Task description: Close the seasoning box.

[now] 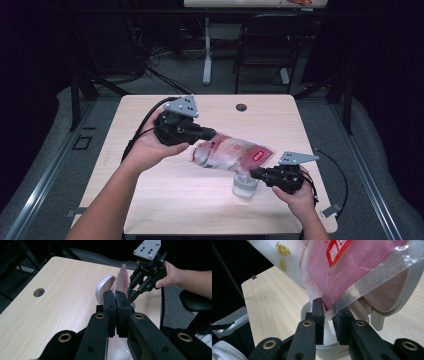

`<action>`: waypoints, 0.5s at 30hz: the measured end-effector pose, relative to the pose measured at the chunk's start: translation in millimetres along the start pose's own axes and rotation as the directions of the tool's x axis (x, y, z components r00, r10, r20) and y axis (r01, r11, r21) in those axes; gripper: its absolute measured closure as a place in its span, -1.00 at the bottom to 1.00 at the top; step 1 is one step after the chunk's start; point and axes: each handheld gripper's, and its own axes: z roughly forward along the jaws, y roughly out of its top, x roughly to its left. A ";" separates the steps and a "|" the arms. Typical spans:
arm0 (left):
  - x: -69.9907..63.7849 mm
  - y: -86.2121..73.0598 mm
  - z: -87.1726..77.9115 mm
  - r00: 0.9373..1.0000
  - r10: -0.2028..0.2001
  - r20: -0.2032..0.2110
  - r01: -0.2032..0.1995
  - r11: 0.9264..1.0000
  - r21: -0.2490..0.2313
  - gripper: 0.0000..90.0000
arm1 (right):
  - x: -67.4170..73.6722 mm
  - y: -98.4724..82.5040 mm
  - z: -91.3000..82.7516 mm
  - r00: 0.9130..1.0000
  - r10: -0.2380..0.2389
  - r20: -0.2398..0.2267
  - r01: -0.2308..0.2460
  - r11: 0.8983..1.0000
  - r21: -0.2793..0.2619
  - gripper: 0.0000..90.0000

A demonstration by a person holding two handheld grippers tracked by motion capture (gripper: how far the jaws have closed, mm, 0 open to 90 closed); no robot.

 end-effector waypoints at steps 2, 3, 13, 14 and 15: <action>0.0 0.2 0.4 1.000 -0.001 0.000 0.001 1.000 -0.004 0.97 | -0.2 0.0 0.0 1.000 0.001 0.000 -0.001 1.000 0.000 0.78; 0.1 0.3 0.6 1.000 0.001 0.000 -0.001 1.000 -0.005 0.97 | -0.3 0.0 0.1 1.000 0.001 0.001 -0.001 1.000 0.001 0.78; 2.4 1.1 1.5 1.000 -0.009 0.003 0.009 1.000 -0.009 0.97 | -0.3 -0.1 0.1 1.000 0.002 0.000 -0.002 1.000 0.001 0.79; 2.4 1.1 1.7 1.000 -0.011 0.001 0.011 1.000 -0.010 0.97 | -0.4 -0.1 0.1 1.000 0.003 0.000 -0.003 1.000 0.000 0.79; 2.4 1.1 1.9 1.000 -0.012 0.003 0.012 1.000 -0.011 0.96 | -0.3 -0.1 0.0 1.000 0.002 0.000 -0.002 1.000 0.001 0.79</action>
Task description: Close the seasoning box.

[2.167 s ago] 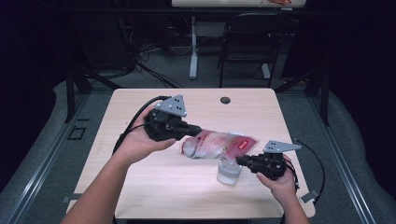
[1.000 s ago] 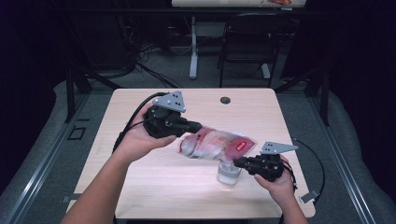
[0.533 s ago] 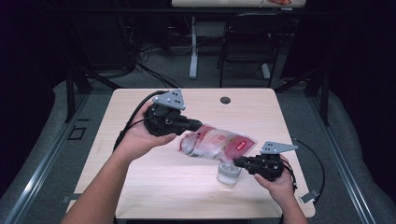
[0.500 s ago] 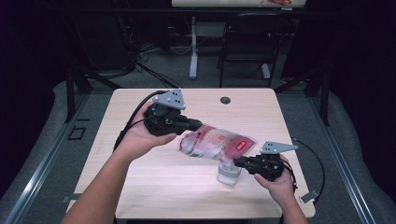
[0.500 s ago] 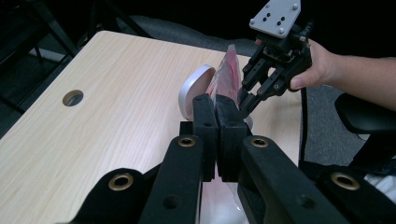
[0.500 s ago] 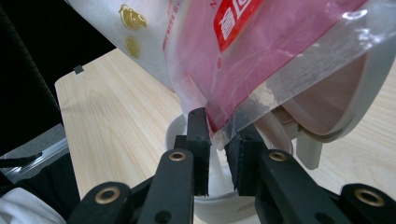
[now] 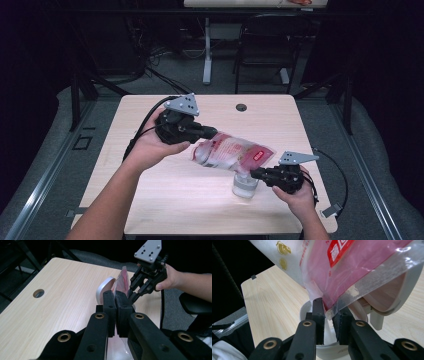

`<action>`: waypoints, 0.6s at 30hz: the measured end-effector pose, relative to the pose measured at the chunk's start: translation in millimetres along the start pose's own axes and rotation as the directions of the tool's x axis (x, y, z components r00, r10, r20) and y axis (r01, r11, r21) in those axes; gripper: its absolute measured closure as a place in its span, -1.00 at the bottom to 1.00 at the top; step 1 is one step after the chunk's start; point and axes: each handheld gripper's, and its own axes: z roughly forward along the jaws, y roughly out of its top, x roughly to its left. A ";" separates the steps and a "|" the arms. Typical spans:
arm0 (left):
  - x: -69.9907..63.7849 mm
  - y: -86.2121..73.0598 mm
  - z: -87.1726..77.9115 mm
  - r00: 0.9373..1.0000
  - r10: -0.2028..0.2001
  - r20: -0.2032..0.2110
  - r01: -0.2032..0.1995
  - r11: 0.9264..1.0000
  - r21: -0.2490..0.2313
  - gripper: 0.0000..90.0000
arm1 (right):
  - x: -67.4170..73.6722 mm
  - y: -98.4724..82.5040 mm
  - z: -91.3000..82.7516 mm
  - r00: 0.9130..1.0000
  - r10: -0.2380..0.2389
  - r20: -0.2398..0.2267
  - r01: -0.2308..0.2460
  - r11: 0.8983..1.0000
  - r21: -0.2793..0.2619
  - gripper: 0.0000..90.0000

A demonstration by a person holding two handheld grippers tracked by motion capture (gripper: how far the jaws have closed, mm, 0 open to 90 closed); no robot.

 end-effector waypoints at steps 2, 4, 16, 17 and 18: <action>-0.1 0.2 0.1 1.000 0.002 0.002 -0.002 1.000 -0.002 0.96 | 0.0 0.0 0.0 1.000 0.000 0.000 0.000 1.000 0.000 0.79; 0.0 0.2 0.0 1.000 0.002 0.001 -0.002 1.000 -0.001 0.96 | -0.2 -0.1 -0.1 1.000 0.001 0.001 -0.001 1.000 0.001 0.79; 1.1 -0.7 0.5 1.000 -0.011 0.002 0.011 1.000 -0.010 0.94 | 0.0 -0.1 0.0 1.000 0.001 0.000 -0.001 1.000 0.000 0.80; 1.1 -0.8 0.6 1.000 -0.013 0.002 0.013 1.000 -0.011 0.94 | 0.0 -0.1 -0.1 1.000 0.000 0.001 0.000 1.000 0.001 0.80; 1.2 -0.8 0.6 1.000 -0.013 0.002 0.013 1.000 -0.011 0.94 | 0.0 -0.1 0.0 1.000 0.001 -0.001 -0.001 1.000 0.000 0.80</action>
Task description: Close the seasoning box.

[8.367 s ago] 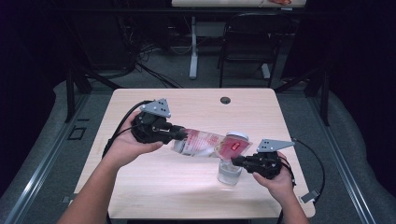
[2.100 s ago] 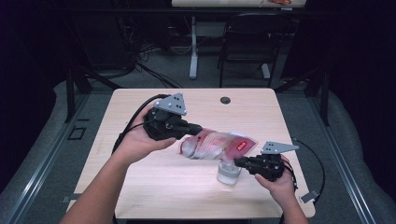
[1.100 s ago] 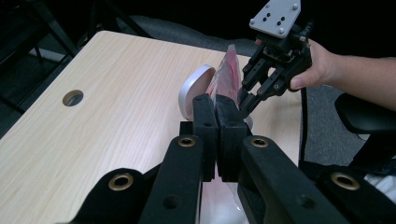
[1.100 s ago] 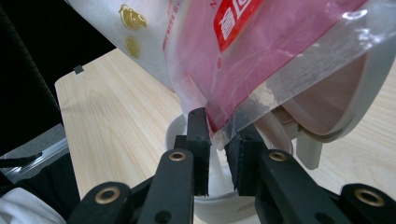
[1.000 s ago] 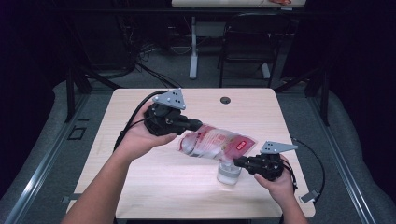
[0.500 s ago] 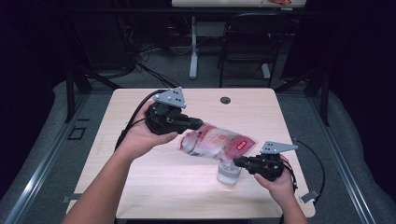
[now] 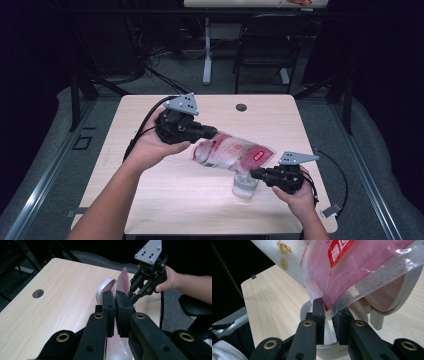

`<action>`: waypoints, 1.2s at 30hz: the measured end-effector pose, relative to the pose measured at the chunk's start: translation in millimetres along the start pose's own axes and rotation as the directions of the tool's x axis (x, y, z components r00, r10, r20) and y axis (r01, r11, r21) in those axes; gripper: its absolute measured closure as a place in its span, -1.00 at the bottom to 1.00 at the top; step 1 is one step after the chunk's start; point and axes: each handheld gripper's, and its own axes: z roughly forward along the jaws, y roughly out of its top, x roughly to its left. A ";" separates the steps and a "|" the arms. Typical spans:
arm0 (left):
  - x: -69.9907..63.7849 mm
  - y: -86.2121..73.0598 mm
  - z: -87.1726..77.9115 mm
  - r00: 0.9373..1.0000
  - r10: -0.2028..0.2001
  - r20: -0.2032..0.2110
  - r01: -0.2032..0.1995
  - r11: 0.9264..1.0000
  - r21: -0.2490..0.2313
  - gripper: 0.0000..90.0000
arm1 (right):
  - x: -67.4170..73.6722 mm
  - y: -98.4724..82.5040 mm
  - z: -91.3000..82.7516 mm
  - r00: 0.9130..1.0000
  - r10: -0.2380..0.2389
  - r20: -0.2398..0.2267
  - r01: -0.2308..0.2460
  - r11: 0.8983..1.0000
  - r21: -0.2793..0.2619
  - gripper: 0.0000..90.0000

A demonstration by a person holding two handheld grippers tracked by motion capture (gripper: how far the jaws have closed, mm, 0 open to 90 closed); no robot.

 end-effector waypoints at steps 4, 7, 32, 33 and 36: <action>-1.0 0.6 0.1 1.000 0.003 0.008 -0.003 1.000 -0.001 0.96 | -0.1 0.0 -0.1 1.000 0.000 0.002 0.000 1.000 0.002 0.80; -1.5 1.5 0.6 1.000 0.012 0.004 -0.012 1.000 -0.002 0.97 | 0.0 0.0 -0.1 1.000 -0.001 0.004 0.001 1.000 0.003 0.80; -4.7 6.3 4.6 1.000 0.021 0.013 -0.021 1.000 -0.013 0.99 | -0.9 0.1 -1.5 1.000 0.005 0.024 -0.005 1.000 -0.004 0.82; -4.6 6.2 4.5 1.000 0.022 0.014 -0.022 1.000 -0.012 0.99 | -1.2 0.2 -1.7 1.000 0.005 0.028 -0.005 1.000 -0.003 0.82; -4.2 6.1 4.2 1.000 0.023 0.011 -0.023 1.000 -0.012 0.99 | -1.9 0.3 -1.3 1.000 0.008 0.026 -0.008 1.000 -0.005 0.82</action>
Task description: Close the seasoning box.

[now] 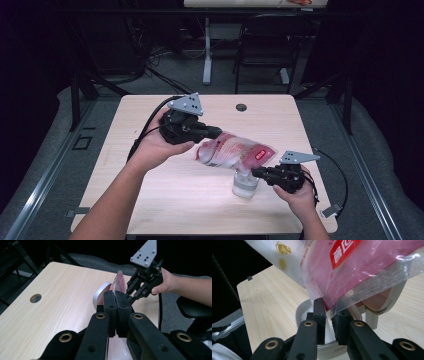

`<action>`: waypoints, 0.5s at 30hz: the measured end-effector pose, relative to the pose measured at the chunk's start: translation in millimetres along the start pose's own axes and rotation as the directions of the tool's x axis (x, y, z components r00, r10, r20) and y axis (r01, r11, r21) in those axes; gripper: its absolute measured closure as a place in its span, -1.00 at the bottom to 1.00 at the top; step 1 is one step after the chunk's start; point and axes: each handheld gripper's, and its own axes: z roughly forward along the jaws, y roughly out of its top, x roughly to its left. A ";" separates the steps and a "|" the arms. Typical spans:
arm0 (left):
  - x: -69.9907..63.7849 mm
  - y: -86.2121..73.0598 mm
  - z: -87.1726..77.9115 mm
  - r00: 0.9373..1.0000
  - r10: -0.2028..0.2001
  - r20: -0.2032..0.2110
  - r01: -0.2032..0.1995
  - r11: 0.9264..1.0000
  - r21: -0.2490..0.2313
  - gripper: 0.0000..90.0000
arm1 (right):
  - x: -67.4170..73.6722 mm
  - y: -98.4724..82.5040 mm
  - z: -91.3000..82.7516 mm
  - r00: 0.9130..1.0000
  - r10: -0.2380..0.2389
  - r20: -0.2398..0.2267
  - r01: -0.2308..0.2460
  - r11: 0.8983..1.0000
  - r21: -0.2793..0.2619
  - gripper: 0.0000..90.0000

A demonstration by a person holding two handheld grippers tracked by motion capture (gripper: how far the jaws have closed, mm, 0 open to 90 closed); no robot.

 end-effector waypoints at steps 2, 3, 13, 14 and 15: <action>0.2 -0.1 -0.5 1.000 0.000 0.000 0.000 1.000 0.001 0.99 | 0.5 -0.1 0.5 1.000 0.002 -0.002 -0.002 1.000 -0.001 0.82; 0.3 -0.1 -0.8 1.000 -0.001 -0.001 0.001 1.000 0.002 0.99 | 0.6 -0.1 0.7 1.000 0.001 -0.004 -0.001 1.000 0.000 0.82; 0.7 -0.7 -1.4 1.000 -0.001 0.001 0.001 1.000 -0.001 0.99 | 2.3 0.0 2.1 1.000 -0.012 -0.010 0.012 1.000 0.011 0.83; 0.8 -0.6 -1.4 1.000 -0.002 0.001 0.002 1.000 -0.001 0.99 | 2.3 0.0 2.2 1.000 -0.011 -0.011 0.011 1.000 0.011 0.83; 0.7 -0.6 -1.3 1.000 -0.003 0.002 0.003 1.000 -0.003 0.99 | 2.4 -0.1 2.3 1.000 -0.010 -0.012 0.010 1.000 0.011 0.83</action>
